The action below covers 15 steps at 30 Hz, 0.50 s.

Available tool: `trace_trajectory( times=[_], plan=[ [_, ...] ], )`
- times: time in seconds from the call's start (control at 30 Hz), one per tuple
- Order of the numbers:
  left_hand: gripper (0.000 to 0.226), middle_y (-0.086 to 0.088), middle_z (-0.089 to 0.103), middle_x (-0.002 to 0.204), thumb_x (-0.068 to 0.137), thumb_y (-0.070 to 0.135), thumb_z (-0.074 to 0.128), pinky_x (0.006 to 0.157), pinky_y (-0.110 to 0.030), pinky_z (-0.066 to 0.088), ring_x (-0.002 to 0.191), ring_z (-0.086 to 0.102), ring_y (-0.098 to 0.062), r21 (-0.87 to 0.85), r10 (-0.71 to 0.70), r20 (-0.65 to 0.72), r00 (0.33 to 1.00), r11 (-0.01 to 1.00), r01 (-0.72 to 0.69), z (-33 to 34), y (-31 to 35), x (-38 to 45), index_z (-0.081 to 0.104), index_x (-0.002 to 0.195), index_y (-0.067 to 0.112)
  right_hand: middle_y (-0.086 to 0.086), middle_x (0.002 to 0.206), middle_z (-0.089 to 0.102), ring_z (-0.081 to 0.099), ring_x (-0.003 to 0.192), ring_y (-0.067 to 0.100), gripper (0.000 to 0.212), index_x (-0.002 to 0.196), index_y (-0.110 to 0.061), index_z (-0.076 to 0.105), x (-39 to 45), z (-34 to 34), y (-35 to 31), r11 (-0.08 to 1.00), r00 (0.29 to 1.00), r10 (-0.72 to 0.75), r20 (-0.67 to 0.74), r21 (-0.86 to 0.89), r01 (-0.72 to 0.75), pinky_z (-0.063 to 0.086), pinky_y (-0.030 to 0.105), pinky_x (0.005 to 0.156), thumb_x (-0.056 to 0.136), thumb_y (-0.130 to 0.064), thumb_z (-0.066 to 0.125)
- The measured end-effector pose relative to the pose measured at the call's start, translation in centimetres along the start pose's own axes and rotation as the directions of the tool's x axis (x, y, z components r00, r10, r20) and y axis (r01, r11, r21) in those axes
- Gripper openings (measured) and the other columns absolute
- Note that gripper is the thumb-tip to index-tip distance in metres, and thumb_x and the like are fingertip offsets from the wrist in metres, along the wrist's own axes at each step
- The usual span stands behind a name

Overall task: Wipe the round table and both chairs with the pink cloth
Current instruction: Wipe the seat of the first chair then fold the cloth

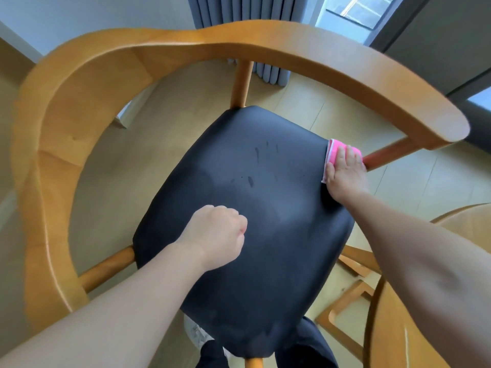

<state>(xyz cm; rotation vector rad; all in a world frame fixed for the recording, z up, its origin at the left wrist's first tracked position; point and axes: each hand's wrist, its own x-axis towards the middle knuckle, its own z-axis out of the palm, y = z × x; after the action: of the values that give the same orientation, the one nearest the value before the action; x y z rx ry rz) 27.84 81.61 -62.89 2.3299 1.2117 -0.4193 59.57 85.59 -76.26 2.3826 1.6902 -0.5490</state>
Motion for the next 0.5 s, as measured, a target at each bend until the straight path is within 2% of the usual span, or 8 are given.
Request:
trace_trajectory(
  times=[0.1, 0.23, 0.37, 0.43, 0.5],
  plan=[
    [0.023, 0.008, 0.058, 0.09, 0.091, 0.022, 0.037, 0.078, -0.026, 0.038, 0.08, 0.048, -0.017, 0.007, 0.037, 0.006, 0.999, 0.999, -0.037, 0.4, -1.2, -1.3, 0.06, 0.093, 0.023, 0.014, 0.16, 0.001, -0.002, 0.147, 0.03, 0.059, 0.152, -0.005, 0.003, -0.8, 0.3, -0.6, 0.999, 0.998, 0.027, -0.051, -0.02, -0.028, -0.001, 0.039, 0.119, 0.103, -0.034, 0.019],
    [0.022, 0.007, 0.058, 0.091, 0.09, 0.022, 0.038, 0.08, -0.027, 0.04, 0.083, 0.05, -0.018, -0.011, 0.026, -0.014, 1.0, 1.0, -0.026, 0.1, -3.3, -1.9, 0.06, 0.094, 0.022, 0.009, 0.16, -0.011, -0.014, 0.147, 0.027, 0.061, 0.153, -0.014, -0.006, -3.7, 1.7, -2.0, 0.998, 1.0, 0.015, -0.017, -0.062, -0.016, -0.013, 0.037, 0.118, 0.101, -0.04, 0.013],
    [0.017, 0.007, 0.053, 0.077, 0.089, 0.026, 0.04, 0.07, -0.027, 0.037, 0.077, 0.05, -0.018, -0.019, 0.031, -0.064, 0.997, 0.999, -0.032, -0.3, -4.3, -2.3, 0.056, 0.084, 0.022, 0.01, 0.16, -0.008, -0.014, 0.146, 0.029, 0.06, 0.152, -0.013, -0.005, -8.2, 3.6, -4.9, 0.992, 0.996, -0.085, -0.006, -0.093, 0.084, -0.015, 0.039, 0.117, 0.101, -0.04, 0.012],
    [0.021, 0.007, 0.043, 0.065, 0.088, 0.03, 0.041, 0.062, -0.027, 0.028, 0.068, 0.045, -0.017, 0.001, 0.027, -0.1, 0.995, 1.0, -0.027, -0.5, -4.6, -2.5, 0.046, 0.07, 0.022, 0.012, 0.16, -0.004, -0.013, 0.146, 0.031, 0.061, 0.152, -0.011, 0.0, -10.5, 4.1, -6.7, 0.981, 0.988, -0.155, 0.023, -0.113, 0.157, -0.011, 0.042, 0.118, 0.1, -0.041, 0.009],
    [0.032, 0.007, 0.037, 0.059, 0.089, 0.032, 0.043, 0.059, -0.027, 0.025, 0.063, 0.041, -0.017, 0.013, 0.003, -0.12, 0.993, 1.0, -0.001, -0.6, -5.0, -2.4, 0.034, 0.06, 0.021, 0.013, 0.158, 0.009, -0.002, 0.145, 0.034, 0.06, 0.15, -0.01, 0.01, -13.0, 4.8, -8.7, 0.945, 0.952, -0.303, 0.032, -0.122, 0.305, -0.003, 0.045, 0.118, 0.099, -0.042, 0.015]
  ],
)
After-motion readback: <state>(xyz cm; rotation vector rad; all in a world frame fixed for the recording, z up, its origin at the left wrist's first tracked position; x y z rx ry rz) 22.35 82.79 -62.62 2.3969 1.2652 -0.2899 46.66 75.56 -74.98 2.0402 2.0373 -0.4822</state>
